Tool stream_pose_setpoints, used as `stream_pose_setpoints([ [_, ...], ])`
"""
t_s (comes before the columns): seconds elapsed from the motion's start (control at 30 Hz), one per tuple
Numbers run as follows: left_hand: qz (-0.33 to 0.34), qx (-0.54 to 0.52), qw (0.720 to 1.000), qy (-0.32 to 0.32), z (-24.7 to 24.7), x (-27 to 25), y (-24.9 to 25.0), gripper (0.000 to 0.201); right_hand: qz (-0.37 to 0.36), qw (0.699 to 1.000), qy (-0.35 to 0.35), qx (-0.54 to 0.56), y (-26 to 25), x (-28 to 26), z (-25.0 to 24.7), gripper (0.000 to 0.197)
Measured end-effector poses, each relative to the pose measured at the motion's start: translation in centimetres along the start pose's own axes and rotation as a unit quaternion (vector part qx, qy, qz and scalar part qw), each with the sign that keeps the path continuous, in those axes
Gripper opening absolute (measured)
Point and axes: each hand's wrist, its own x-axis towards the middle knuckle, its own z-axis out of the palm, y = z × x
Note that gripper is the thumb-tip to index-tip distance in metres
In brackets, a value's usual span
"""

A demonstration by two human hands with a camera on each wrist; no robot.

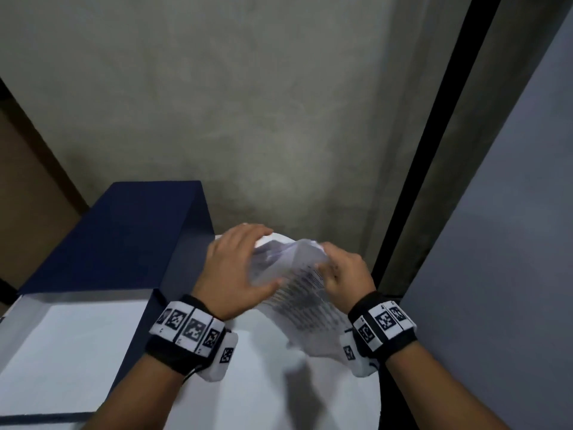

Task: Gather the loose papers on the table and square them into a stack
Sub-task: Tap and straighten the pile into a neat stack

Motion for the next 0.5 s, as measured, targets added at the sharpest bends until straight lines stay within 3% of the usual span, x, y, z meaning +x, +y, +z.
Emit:
stream_pose_setpoints([
  [0.1, -0.082, -0.030, 0.994, -0.060, 1.0, 0.1, -0.4, 0.060, -0.061, 0.994, -0.039, -0.080, -2.1, 0.4, -0.5, 0.045],
  [0.2, -0.102, -0.062, 0.987, -0.108, 1.1, -1.0, -1.9, 0.036, -0.066, 0.995, -0.046, -0.066, -2.4, 0.4, -1.2, 0.037],
  [0.33, -0.118, -0.301, 0.933, -0.157, 1.5, -2.8, -3.3, 0.058, -0.057, 0.996, -0.066, -0.013, -1.6, 0.1, -2.1, 0.017],
  [0.43, -0.136, -0.326, 0.924, -0.146, 1.9, -3.3, -3.5, 0.069, -0.057, 0.994, -0.092, 0.009, -1.5, -0.4, -2.1, 0.013],
  [0.5, -0.122, -0.309, 0.934, -0.127, 1.9, -3.3, -2.9, 0.057, -0.056, 0.992, -0.114, 0.030, -1.3, -0.7, -1.8, 0.016],
])
